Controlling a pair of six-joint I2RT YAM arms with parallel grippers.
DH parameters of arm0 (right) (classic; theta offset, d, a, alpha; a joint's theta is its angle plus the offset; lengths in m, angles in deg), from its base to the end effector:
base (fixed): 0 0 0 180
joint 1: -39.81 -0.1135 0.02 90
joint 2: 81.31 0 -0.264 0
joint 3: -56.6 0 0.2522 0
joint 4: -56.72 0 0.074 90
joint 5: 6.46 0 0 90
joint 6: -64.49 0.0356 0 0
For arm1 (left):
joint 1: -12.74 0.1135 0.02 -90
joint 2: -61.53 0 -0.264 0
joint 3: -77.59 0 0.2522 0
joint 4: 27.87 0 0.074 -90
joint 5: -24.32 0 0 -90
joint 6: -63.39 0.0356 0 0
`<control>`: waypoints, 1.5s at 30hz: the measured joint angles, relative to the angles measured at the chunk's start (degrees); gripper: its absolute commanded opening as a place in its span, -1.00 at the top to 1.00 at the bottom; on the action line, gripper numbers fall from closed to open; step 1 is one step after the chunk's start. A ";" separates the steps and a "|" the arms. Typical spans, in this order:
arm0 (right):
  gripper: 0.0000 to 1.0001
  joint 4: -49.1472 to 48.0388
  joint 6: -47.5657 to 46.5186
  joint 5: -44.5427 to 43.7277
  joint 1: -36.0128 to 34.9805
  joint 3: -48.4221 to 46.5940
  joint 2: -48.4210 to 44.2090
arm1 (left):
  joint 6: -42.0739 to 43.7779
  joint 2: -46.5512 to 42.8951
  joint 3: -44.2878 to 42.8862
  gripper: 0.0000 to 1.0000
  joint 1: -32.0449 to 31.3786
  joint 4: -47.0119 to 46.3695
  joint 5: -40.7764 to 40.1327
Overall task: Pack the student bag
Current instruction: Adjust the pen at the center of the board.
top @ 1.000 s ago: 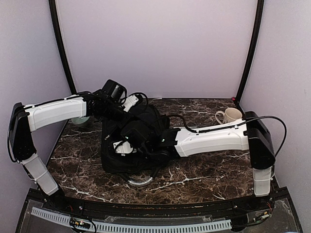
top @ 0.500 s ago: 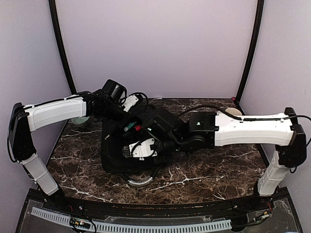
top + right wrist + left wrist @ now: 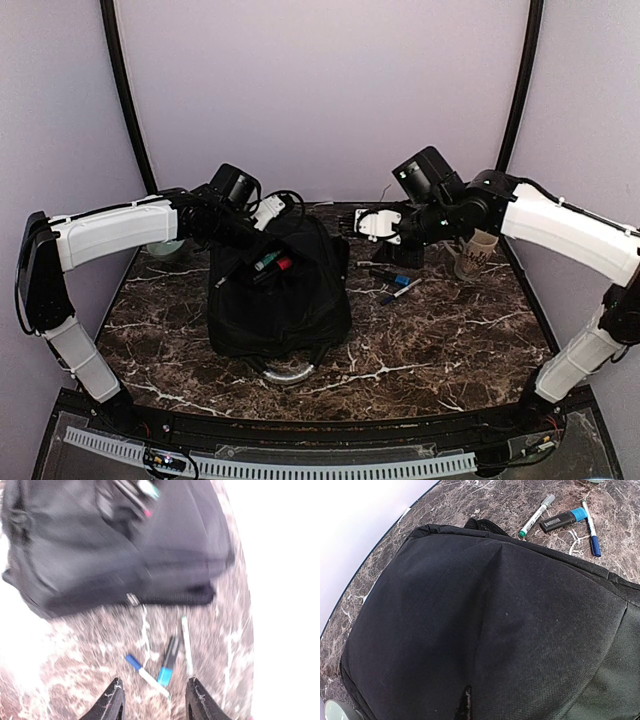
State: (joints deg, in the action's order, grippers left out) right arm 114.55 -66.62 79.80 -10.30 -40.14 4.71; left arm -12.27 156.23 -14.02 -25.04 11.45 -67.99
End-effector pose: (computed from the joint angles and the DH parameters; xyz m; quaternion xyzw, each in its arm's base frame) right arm 0.2096 0.2471 0.3435 -0.6564 0.6593 -0.0016 0.3667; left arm 0.2968 -0.2282 0.2891 0.3946 0.8254 -0.0639 0.3987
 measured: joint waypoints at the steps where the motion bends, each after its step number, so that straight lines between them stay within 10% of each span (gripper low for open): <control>1: 0.18 0.44 0.17 1.88 2.54 -0.04 0.28 | 0.00 0.00 0.00 1.00 0.00 0.00 0.00; 26: 0.33 3.45 8.17 4.85 20.22 -6.51 27.34 | -0.04 0.02 0.00 0.99 0.00 0.07 0.35; 45: -0.19 5.99 8.87 9.84 26.43 -8.46 32.83 | -0.07 0.31 0.00 0.97 0.00 0.28 1.22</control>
State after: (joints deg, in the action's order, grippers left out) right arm 120.54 -57.74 89.63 16.12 -48.60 37.54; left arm -12.33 156.53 -14.02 -25.04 11.73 -66.76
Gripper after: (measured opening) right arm 0.580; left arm 0.044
